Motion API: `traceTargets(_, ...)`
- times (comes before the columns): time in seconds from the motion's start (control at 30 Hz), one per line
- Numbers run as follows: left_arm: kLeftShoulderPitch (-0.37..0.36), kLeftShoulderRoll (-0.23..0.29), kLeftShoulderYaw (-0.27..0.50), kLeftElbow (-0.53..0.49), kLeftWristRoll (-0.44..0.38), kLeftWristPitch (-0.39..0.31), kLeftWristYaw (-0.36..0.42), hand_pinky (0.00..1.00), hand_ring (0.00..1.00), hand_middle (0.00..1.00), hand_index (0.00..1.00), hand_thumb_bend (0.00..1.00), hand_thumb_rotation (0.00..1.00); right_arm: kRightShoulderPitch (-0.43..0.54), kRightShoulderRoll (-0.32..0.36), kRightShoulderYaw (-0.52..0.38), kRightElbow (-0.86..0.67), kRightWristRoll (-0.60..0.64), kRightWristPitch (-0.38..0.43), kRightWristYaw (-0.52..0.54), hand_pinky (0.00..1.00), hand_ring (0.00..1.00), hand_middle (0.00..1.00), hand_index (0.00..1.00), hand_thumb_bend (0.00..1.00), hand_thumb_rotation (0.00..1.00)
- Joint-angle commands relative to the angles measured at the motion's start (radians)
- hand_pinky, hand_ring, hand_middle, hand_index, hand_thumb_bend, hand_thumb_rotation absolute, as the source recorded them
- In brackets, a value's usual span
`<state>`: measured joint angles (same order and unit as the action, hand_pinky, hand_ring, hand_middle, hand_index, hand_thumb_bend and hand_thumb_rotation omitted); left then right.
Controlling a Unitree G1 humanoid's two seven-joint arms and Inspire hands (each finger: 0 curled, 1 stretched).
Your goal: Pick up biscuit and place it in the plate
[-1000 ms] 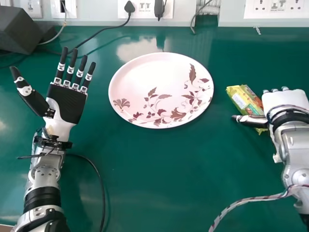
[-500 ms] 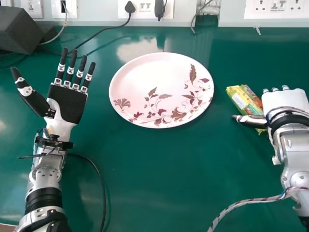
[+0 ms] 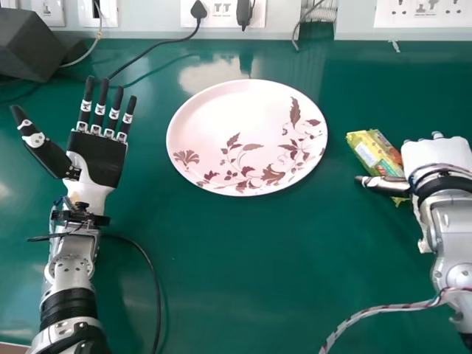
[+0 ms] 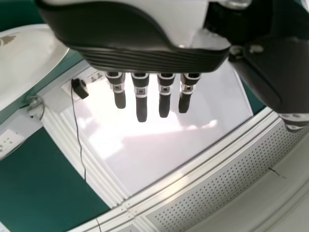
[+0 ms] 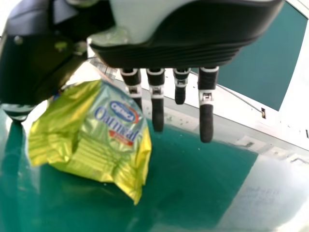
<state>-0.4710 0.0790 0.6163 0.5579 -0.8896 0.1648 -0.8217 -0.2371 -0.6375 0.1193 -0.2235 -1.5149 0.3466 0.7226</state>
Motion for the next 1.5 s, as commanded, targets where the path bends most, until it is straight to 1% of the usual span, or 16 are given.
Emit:
traceTargets(0.0,0.070,-0.045,0.004,0.042,-0.020,0.029,0.016,1.00,0.91,0.97,0.98,1.00,0.46,0.029,-0.018,-0.008,0.015,0.003,-0.001,0.005,0.48,0.65,0.76,0.78,0.86,0.00)
traceTargets(0.2,0.073,-0.046,0.008,0.034,-0.046,0.052,0.027,1.00,0.90,0.96,0.98,1.00,0.46,0.039,-0.021,-0.010,0.009,0.008,-0.001,-0.010,0.45,0.60,0.68,0.72,0.79,0.00)
traceTargets(0.33,0.078,-0.042,0.013,0.024,-0.081,0.102,0.043,1.00,0.91,0.97,0.98,1.00,0.46,0.044,-0.017,-0.015,0.004,0.014,0.003,-0.018,0.40,0.54,0.64,0.68,0.75,0.00)
traceTargets(0.4,0.083,-0.043,0.009,0.011,-0.083,0.101,0.053,1.00,0.90,0.96,0.97,1.00,0.46,0.045,-0.016,-0.017,0.003,0.017,0.003,-0.022,0.39,0.53,0.62,0.65,0.77,0.00)
traceTargets(0.43,0.085,-0.042,0.007,0.009,-0.080,0.099,0.052,1.00,0.90,0.96,0.97,1.00,0.46,0.046,-0.017,-0.017,0.004,0.018,0.002,-0.023,0.38,0.49,0.62,0.64,0.60,0.00)
traceTargets(0.47,0.084,-0.041,0.006,0.010,-0.080,0.100,0.050,1.00,0.90,0.96,0.97,1.00,0.46,0.046,-0.018,-0.018,0.004,0.019,0.000,-0.024,0.38,0.48,0.62,0.64,0.54,0.00)
traceTargets(0.57,0.082,-0.039,0.009,0.011,-0.088,0.114,0.050,1.00,0.90,0.96,0.98,1.00,0.46,0.046,-0.020,-0.021,0.003,0.025,-0.004,-0.031,0.38,0.47,0.61,0.63,0.50,0.00)
traceTargets(0.73,0.075,-0.035,0.015,0.028,-0.096,0.128,0.036,1.00,0.90,0.95,0.97,1.00,0.45,0.045,-0.025,-0.025,0.000,0.042,-0.010,-0.037,0.40,0.47,0.61,0.63,0.48,0.00)
traceTargets(0.9,0.073,-0.035,0.012,0.033,-0.102,0.127,0.041,1.00,0.89,0.94,0.96,1.00,0.41,0.046,-0.031,-0.025,-0.004,0.053,-0.010,-0.033,0.40,0.47,0.62,0.63,0.48,0.00)
traceTargets(0.93,0.073,-0.035,0.011,0.034,-0.104,0.127,0.040,1.00,0.88,0.94,0.96,1.00,0.40,0.047,-0.034,-0.024,-0.005,0.055,-0.011,-0.031,0.40,0.46,0.58,0.63,0.49,0.00)
traceTargets(0.97,0.071,-0.035,0.011,0.036,-0.105,0.127,0.043,1.00,0.88,0.94,0.96,1.00,0.39,0.046,-0.036,-0.023,-0.005,0.055,-0.013,-0.028,0.40,0.45,0.56,0.62,0.50,0.00)
traceTargets(1.03,0.070,-0.034,0.012,0.038,-0.108,0.128,0.045,1.00,0.88,0.93,0.96,1.00,0.38,0.046,-0.039,-0.022,-0.007,0.058,-0.016,-0.025,0.39,0.45,0.54,0.62,0.50,0.00)
traceTargets(1.13,0.064,-0.028,0.011,0.049,-0.113,0.135,0.035,1.00,0.88,0.93,0.95,1.00,0.36,0.047,-0.040,-0.023,-0.007,0.066,-0.015,-0.032,0.39,0.45,0.53,0.62,0.50,0.00)
traceTargets(1.27,0.060,-0.029,0.019,0.051,-0.124,0.151,0.045,1.00,0.87,0.93,0.95,1.00,0.36,0.048,-0.040,-0.024,-0.008,0.067,-0.012,-0.032,0.38,0.45,0.53,0.61,0.50,0.00)
traceTargets(1.37,0.056,-0.027,0.024,0.059,-0.129,0.159,0.031,1.00,0.87,0.93,0.95,1.00,0.36,0.049,-0.040,-0.027,-0.009,0.072,-0.012,-0.039,0.37,0.44,0.53,0.61,0.50,0.00)
traceTargets(1.47,0.057,-0.029,0.028,0.056,-0.132,0.166,0.034,1.00,0.87,0.94,0.95,1.00,0.36,0.048,-0.043,-0.027,-0.008,0.071,-0.013,-0.039,0.37,0.44,0.53,0.61,0.50,0.00)
